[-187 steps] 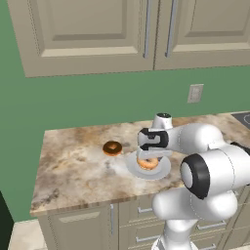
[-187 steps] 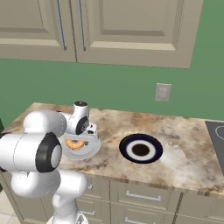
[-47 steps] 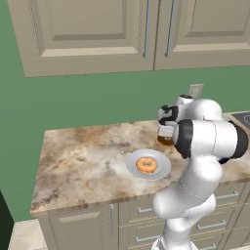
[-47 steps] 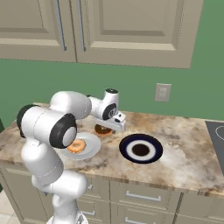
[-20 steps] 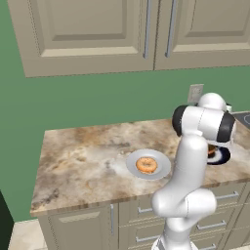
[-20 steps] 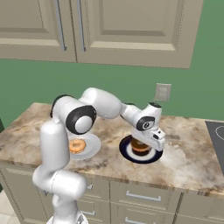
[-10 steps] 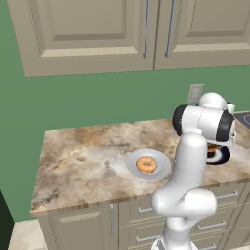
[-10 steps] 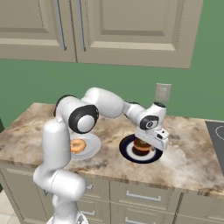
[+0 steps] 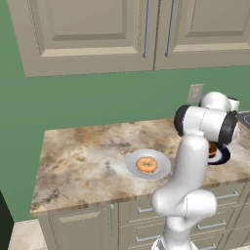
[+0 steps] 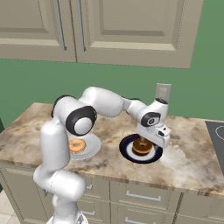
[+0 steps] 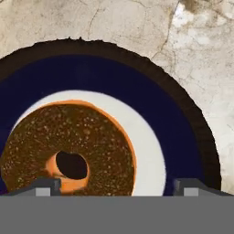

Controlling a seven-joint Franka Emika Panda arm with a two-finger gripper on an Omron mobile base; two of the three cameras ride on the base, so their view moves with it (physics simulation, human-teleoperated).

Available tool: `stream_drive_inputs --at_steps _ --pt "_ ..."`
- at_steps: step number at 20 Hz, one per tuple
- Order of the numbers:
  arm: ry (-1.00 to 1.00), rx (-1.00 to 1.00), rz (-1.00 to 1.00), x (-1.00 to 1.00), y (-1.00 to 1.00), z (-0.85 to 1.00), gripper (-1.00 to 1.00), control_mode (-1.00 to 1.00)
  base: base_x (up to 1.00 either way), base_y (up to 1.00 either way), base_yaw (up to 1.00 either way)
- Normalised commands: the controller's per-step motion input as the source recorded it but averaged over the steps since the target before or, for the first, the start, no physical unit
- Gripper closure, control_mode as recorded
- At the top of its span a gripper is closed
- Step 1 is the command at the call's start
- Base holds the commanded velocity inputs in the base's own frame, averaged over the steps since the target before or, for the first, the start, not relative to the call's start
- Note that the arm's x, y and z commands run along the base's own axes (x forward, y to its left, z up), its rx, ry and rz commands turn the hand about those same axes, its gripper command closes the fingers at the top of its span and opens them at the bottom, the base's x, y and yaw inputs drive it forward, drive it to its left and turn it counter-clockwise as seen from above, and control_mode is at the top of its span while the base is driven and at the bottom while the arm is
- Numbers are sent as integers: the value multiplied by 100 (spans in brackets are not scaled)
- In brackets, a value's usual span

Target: Place the pastries on the plates.

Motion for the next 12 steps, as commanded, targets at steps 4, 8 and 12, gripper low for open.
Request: stream_drive_inputs --at_steps 4,8,12 --pt "-10 -1 0 -14 0 58 -100 -100 0 0 0" --pt "-4 0 1 -64 23 45 -100 -100 0 0 0" --pt "0 0 7 -61 67 34 -100 -100 0 0 0"
